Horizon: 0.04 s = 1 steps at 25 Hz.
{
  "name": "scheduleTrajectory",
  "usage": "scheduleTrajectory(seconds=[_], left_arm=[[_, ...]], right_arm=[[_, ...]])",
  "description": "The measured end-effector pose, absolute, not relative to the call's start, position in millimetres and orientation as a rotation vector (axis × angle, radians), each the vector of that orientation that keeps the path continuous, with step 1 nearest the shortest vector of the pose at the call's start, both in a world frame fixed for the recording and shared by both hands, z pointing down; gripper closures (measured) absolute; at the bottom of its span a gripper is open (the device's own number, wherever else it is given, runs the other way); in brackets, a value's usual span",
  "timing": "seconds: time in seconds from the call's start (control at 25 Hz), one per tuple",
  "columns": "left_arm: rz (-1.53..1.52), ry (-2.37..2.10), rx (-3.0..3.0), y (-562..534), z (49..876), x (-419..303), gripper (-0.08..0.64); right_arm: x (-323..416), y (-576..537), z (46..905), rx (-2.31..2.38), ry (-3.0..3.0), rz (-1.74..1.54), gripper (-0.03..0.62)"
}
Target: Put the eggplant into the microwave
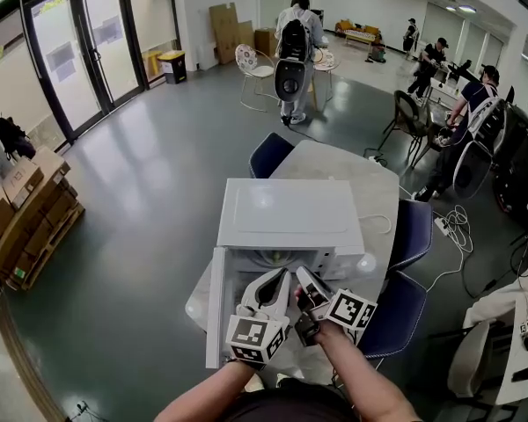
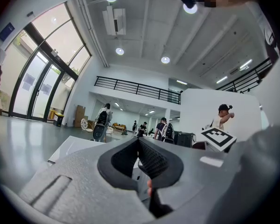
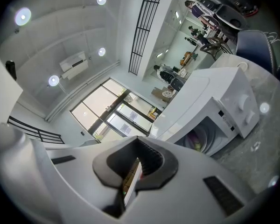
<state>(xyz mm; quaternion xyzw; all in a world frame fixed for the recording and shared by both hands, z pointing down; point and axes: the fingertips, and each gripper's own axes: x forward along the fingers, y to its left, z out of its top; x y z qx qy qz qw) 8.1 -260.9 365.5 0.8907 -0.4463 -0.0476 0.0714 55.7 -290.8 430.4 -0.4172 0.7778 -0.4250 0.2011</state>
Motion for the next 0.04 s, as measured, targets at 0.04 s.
scheduleTrajectory(seconds=[0.04], left_arm=[[-0.143,-1.344,2.678,-261.8,365.9,7.9,0.552]], right_arm=[[55.3,-291.8,430.1,-1.164,2.176,-1.183,0.592]])
